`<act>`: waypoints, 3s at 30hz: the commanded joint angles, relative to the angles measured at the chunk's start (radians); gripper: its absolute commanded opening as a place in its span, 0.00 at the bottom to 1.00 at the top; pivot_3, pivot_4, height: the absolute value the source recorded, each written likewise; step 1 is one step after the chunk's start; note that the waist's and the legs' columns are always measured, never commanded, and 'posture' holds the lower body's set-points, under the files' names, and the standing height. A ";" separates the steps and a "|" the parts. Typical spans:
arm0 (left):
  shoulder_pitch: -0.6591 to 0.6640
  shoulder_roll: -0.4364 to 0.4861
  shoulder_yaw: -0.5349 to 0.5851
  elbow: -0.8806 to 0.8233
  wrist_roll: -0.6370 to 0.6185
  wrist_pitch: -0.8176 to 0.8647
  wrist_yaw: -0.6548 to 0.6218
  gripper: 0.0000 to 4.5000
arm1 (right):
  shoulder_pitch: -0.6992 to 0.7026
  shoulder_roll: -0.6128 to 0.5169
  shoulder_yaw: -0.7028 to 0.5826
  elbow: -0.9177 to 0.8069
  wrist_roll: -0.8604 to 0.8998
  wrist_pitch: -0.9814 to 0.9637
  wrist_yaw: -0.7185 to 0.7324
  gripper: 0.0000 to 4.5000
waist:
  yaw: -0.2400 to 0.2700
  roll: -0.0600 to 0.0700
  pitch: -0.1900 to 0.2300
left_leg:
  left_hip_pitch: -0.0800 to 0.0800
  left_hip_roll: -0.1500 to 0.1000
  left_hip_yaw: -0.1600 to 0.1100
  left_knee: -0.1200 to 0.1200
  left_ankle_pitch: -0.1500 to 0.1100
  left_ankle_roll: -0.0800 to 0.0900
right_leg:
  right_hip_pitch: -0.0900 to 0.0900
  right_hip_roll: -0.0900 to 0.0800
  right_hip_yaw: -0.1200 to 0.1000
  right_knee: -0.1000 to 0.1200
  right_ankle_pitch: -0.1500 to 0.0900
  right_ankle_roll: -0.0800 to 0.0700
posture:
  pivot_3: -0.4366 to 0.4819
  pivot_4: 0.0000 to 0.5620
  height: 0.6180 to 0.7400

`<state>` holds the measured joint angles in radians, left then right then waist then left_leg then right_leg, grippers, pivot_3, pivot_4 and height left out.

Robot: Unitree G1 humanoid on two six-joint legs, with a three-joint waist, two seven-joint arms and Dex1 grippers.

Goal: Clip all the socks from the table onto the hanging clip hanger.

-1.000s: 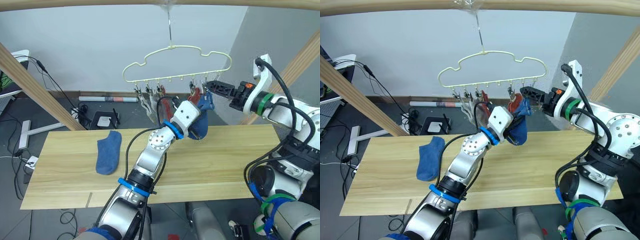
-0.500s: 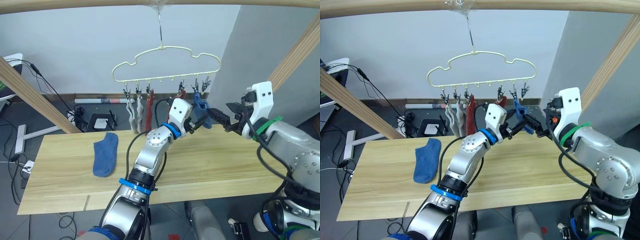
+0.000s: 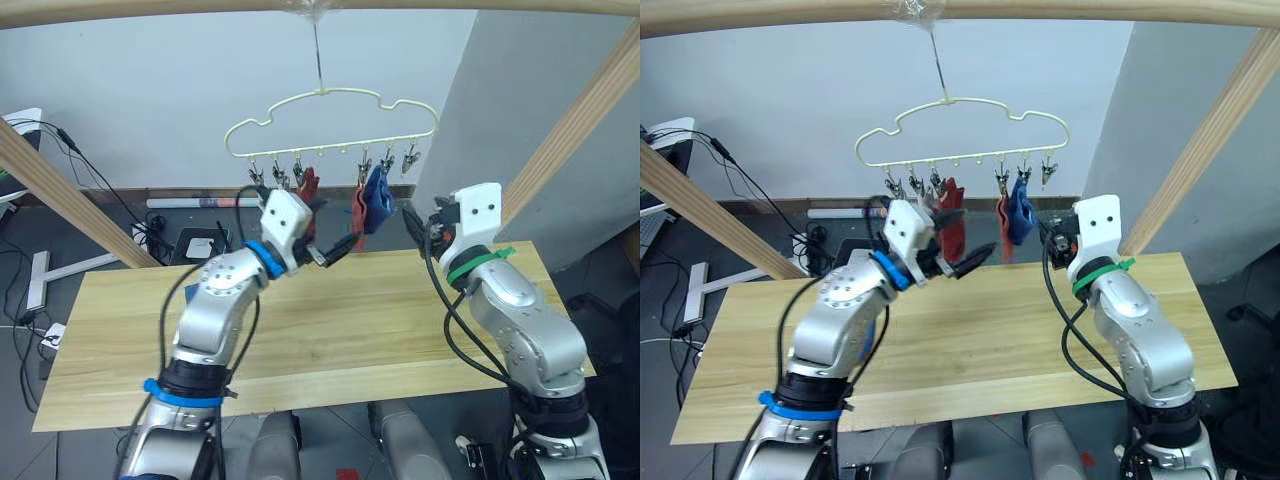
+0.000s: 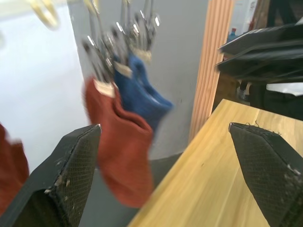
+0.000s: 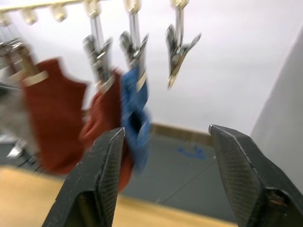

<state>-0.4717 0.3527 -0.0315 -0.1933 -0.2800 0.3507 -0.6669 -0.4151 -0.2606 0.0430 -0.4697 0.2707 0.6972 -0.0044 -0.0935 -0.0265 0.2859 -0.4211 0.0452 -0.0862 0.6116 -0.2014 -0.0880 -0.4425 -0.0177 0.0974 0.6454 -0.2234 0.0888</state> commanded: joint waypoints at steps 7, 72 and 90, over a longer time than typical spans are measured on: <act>0.009 0.089 0.077 -0.195 -0.112 0.112 -0.002 1.00 | -0.059 0.079 -0.012 0.083 -0.108 -0.131 -0.029 0.51 | 0.017 0.000 0.000 | -0.001 0.000 0.000 -0.001 0.000 0.000 | 0.000 0.000 0.000 -0.001 0.000 -0.001 | 0.52 0.51 1.00; -0.118 0.097 0.086 -0.218 -0.313 0.268 0.032 1.00 | -0.318 0.140 -0.055 0.524 -0.250 -0.394 0.038 0.51 | 0.044 0.001 0.003 | 0.000 0.000 0.000 -0.001 0.000 0.000 | 0.000 0.000 0.000 0.000 0.000 -0.001 | 0.55 0.53 1.00; -0.119 0.092 0.080 -0.226 -0.315 0.264 0.042 1.00 | -0.341 0.155 -0.065 0.564 -0.242 -0.412 0.039 0.29 | 0.044 0.001 0.003 | 0.000 0.000 0.000 -0.001 0.000 0.000 | 0.000 0.000 0.000 0.000 0.000 -0.001 | 0.55 0.53 1.00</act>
<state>-0.5757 0.4450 0.0439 -0.3820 -0.5845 0.6278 -0.6238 -0.7298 -0.1071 -0.0089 0.1155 0.0245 0.3112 0.0381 -0.0494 -0.0255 0.2893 -0.4215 0.0452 -0.0863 0.6105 -0.2015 -0.0879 -0.4428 -0.0178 0.0970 0.6452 -0.2236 0.0876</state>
